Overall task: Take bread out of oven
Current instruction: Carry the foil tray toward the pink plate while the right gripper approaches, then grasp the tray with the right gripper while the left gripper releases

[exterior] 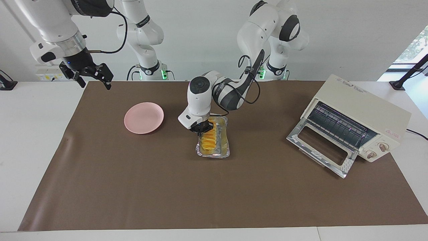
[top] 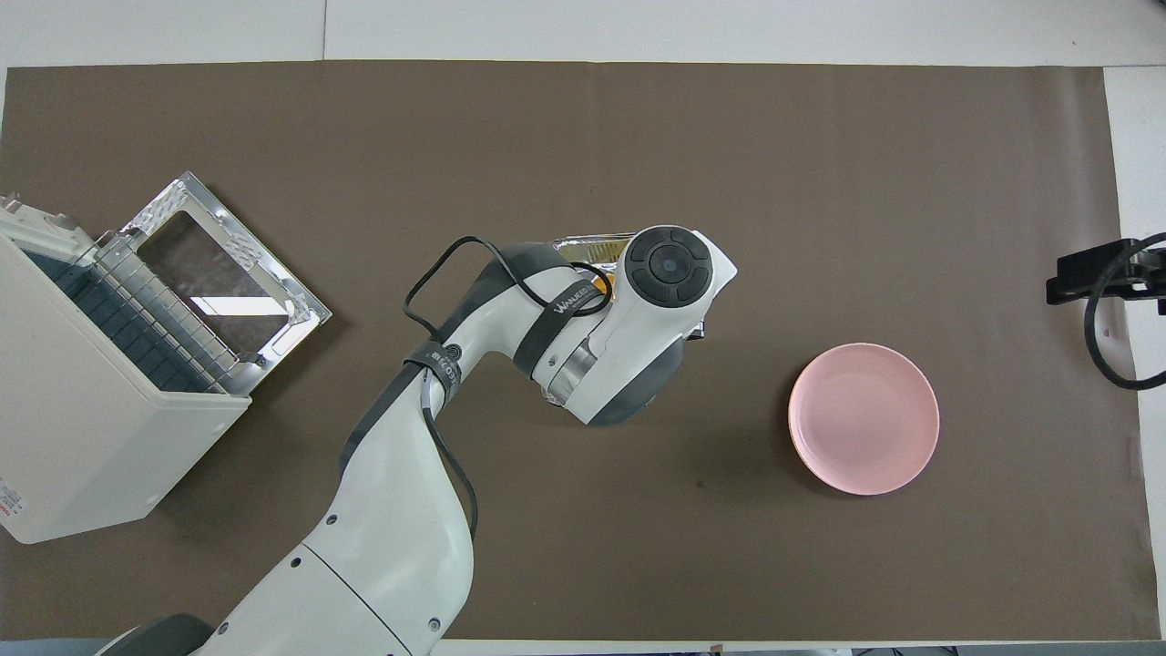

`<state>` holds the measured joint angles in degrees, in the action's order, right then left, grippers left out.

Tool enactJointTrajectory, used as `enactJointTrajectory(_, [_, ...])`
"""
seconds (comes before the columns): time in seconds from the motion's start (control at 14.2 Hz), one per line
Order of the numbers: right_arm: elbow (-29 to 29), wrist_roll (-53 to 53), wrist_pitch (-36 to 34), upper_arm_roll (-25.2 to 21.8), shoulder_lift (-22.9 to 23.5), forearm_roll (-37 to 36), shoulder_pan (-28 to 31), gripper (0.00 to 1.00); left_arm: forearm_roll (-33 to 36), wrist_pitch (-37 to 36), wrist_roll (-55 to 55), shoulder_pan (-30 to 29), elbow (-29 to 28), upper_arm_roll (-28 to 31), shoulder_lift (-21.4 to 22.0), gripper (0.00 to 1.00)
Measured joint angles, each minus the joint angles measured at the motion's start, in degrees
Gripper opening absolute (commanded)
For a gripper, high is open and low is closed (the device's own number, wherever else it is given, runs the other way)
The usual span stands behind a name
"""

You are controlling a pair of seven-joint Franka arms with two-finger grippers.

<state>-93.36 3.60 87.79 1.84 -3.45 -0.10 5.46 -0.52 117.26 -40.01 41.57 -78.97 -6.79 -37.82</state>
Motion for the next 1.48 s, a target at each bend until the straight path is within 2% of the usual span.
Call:
enactJointTrajectory(0.07, [-0.21, 0.00, -0.25, 0.03, -0.01, 0.00, -0.04, 1.00, -0.70, 0.09, 0.00, 0.05, 0.01, 0.00, 0.01, 0.03])
enactJointTrajectory(0.14, [-0.50, 0.00, -0.32, 0.11, -0.02, 0.00, -0.09, 1.00, -1.16, 0.15, 0.00, 0.06, 0.01, 0.00, 0.00, 0.35])
enactJointTrajectory(0.21, [-0.79, 0.00, -0.33, 0.20, -0.03, 0.00, -0.11, 1.00, -1.42, 0.19, 0.00, 0.06, 0.01, 0.01, 0.00, 0.95])
enactJointTrajectory(0.28, [-1.14, 0.00, -0.34, 0.29, -0.09, 0.00, -0.12, 1.00, -1.56, 0.27, 0.00, 0.06, 0.01, 0.01, 0.00, 1.00])
enactJointTrajectory(0.49, [-2.19, 0.00, 0.17, 0.79, -0.52, 0.00, -0.13, 1.00, -2.29, 0.97, -0.05, 0.06, 0.03, 0.04, 0.00, 1.00])
enactJointTrajectory(0.91, [-3.94, 0.00, 1.83, 0.97, -0.88, 0.06, -1.67, 1.00, -9.24, 0.65, -0.24, -0.65, 2.71, 1.20, 0.11, 1.00])
enactJointTrajectory(1.27, [-13.23, 1.13, 12.31, 0.99, -2.07, 0.25, -5.58, 1.00, -11.60, -3.73, -1.90, -2.15, 7.55, 4.41, 0.85, 1.00])
enactJointTrajectory(1.48, [-17.19, 2.94, 17.20, 1.14, -2.00, 0.29, -9.61, 1.00, -11.74, -7.33, -2.30, -6.21, 8.35, 5.06, 5.17, 1.00])
